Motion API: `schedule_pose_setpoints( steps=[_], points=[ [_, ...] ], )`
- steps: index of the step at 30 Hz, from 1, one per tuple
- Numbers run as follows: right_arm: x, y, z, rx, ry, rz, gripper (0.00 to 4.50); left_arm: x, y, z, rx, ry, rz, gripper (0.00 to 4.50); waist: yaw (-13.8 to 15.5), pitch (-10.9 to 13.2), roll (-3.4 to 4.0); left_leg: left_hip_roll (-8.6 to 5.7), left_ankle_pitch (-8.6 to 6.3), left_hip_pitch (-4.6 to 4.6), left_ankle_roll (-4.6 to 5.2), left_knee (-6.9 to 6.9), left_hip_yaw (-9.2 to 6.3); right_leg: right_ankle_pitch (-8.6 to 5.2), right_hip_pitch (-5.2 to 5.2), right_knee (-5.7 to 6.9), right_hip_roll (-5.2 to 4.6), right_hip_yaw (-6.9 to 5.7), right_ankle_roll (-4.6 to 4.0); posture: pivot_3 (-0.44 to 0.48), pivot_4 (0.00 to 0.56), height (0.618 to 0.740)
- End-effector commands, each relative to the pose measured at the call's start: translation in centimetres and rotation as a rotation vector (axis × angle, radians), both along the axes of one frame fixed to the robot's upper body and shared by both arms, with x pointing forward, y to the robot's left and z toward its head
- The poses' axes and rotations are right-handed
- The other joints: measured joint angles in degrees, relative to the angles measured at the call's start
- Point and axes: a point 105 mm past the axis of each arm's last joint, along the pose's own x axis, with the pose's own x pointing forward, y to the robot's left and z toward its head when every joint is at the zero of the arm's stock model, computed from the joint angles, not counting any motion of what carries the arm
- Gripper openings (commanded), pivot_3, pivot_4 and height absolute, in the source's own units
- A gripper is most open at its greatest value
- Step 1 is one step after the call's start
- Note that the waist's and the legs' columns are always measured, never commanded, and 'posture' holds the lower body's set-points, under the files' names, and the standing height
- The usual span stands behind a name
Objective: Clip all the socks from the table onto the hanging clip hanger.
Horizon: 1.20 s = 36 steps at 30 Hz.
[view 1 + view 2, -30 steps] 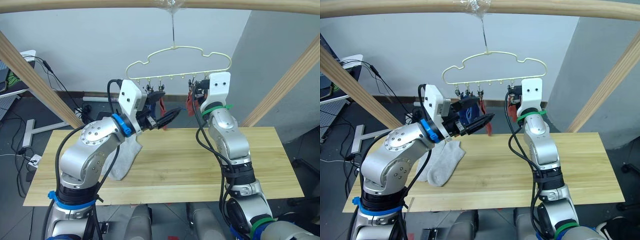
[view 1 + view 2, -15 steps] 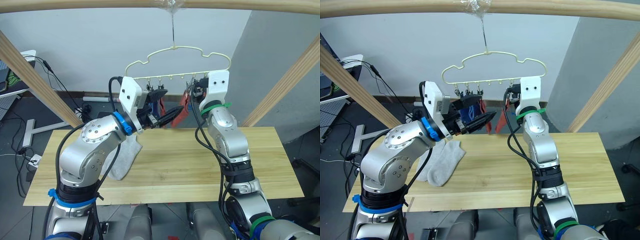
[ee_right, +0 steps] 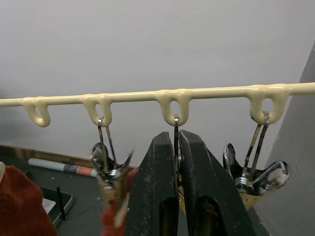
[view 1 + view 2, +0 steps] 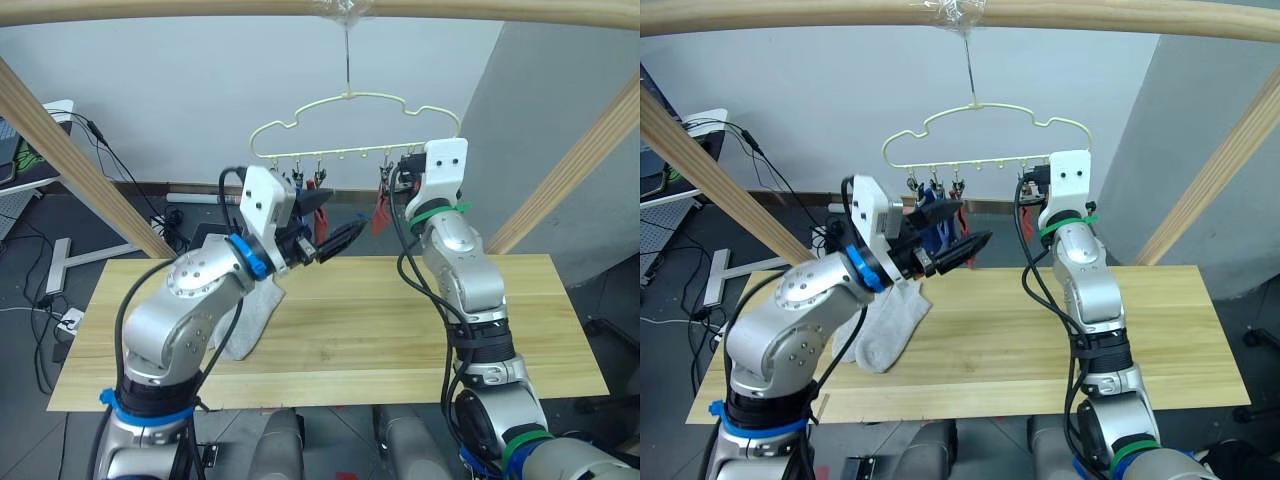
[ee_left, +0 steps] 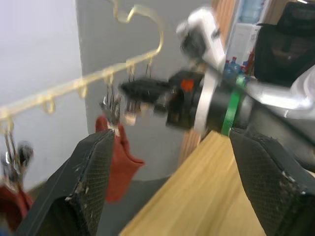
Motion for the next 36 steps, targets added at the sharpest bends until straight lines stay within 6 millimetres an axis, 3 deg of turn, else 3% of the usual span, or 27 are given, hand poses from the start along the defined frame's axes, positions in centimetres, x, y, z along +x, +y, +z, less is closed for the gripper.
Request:
schedule_pose_setpoints(
  steps=[1,3,5,8,10,13,17,25,36],
  points=[
    [-0.5,-0.3,0.7,-0.020,0.015,0.055,0.00,0.9,3.1,-4.1,0.077,0.059,0.192,4.19,-0.1,0.0,0.01,0.00,0.00,0.02,0.00,0.00,0.00,-0.01,0.00,0.02,0.00,0.00,0.00,0.048,0.284,0.740],
    [-0.8,-0.3,0.7,-0.046,0.027,0.081,0.00,1.0,4.6,-6.5,0.122,0.102,0.275,4.46,0.0,0.0,0.03,0.00,0.00,0.02,0.00,0.00,0.00,-0.03,0.00,0.03,0.00,0.00,-0.02,0.036,0.288,0.740],
    [-1.0,-0.3,0.8,-0.050,0.030,0.090,0.00,1.0,5.3,-7.6,0.145,0.110,0.313,4.46,0.2,0.0,0.02,0.00,0.00,0.01,0.00,0.01,0.00,-0.08,0.00,0.01,0.00,0.01,-0.03,0.036,0.288,0.740],
    [-1.2,-0.8,0.7,-0.055,0.052,0.088,0.00,1.7,8.5,-12.0,0.212,0.223,0.503,4.46,0.7,0.0,0.03,0.00,0.00,0.00,0.00,0.02,0.00,-0.21,0.00,0.00,0.00,0.00,-0.08,0.035,0.294,0.740],
    [-1.3,-1.0,0.6,-0.054,0.064,0.081,0.00,1.9,9.4,-13.7,0.267,0.250,0.561,4.46,0.7,0.0,0.03,0.00,0.00,0.01,0.00,0.03,0.02,-0.22,0.00,-0.02,0.00,0.01,-0.07,0.035,0.294,0.740],
    [-1.4,-1.0,0.5,-0.055,0.071,0.076,0.00,2.2,9.6,-14.8,0.288,0.273,0.585,4.46,0.8,0.0,0.04,0.00,0.00,0.00,0.00,0.00,0.01,-0.12,-0.01,-0.01,0.00,-0.01,0.07,0.034,0.295,0.740],
    [-1.6,-0.9,0.4,-0.064,0.081,0.081,0.00,2.1,8.9,-18.0,0.306,0.378,0.579,4.46,1.0,0.0,0.04,0.00,0.00,-0.01,0.00,0.01,0.01,-0.10,-0.01,-0.01,-0.01,-0.01,0.10,0.028,0.295,0.740],
    [-1.7,-1.3,0.5,-0.082,0.085,0.066,0.00,2.5,8.3,-19.8,0.292,0.450,0.560,4.46,1.0,0.0,0.04,-0.01,0.00,0.01,0.00,0.02,0.00,-0.10,0.02,0.01,-0.02,-0.03,0.11,0.007,0.286,0.740],
    [-1.6,-2.3,0.6,-0.108,0.102,0.066,0.00,1.1,6.1,-20.6,0.305,0.444,0.434,1.22,1.0,0.0,0.06,-0.01,0.00,0.03,-0.01,0.03,0.01,-0.08,0.05,-0.01,-0.03,-0.03,0.13,0.001,0.269,0.740]
  ],
)
